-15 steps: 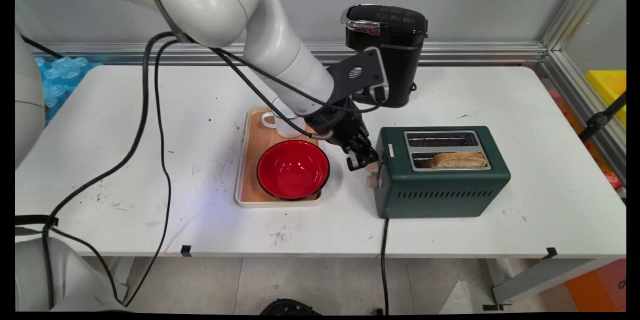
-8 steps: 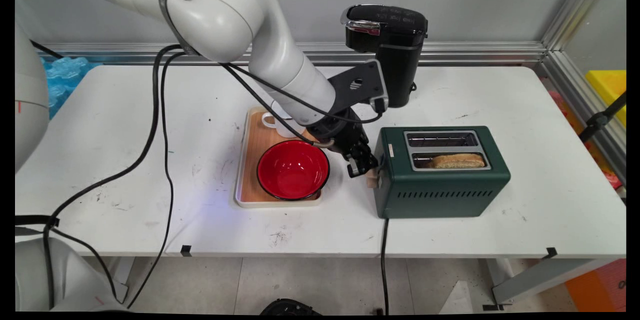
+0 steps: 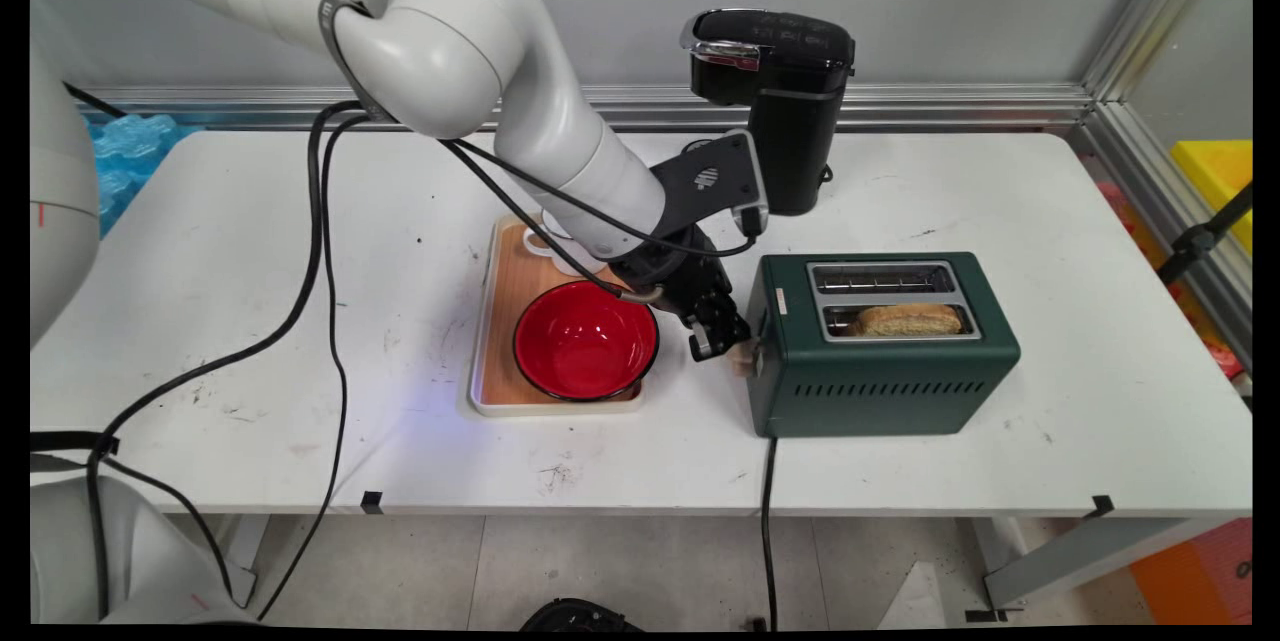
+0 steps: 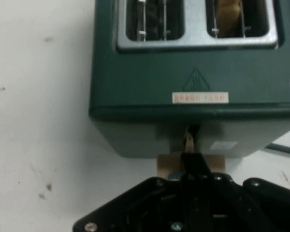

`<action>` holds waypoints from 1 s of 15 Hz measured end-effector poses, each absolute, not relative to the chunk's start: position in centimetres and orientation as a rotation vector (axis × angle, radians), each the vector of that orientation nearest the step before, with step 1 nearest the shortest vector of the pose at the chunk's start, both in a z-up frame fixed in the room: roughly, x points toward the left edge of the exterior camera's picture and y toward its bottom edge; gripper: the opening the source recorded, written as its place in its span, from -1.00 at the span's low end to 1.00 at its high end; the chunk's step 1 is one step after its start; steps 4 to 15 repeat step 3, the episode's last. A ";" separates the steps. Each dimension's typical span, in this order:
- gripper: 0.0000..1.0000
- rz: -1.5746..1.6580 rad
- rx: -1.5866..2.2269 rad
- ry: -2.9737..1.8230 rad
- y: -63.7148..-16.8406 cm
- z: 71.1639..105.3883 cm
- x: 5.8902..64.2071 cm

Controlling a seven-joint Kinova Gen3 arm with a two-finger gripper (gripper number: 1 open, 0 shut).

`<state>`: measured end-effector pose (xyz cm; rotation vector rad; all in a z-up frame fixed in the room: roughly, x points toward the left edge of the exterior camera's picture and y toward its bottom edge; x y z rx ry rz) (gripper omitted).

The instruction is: Press the toaster switch

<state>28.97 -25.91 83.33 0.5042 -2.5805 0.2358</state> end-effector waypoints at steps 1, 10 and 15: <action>-1.00 0.236 0.504 -2.582 -25.9 83.3 29.1; -1.00 0.234 0.507 -2.585 -25.8 83.2 29.5; -1.00 0.234 0.507 -2.585 -25.8 83.2 29.5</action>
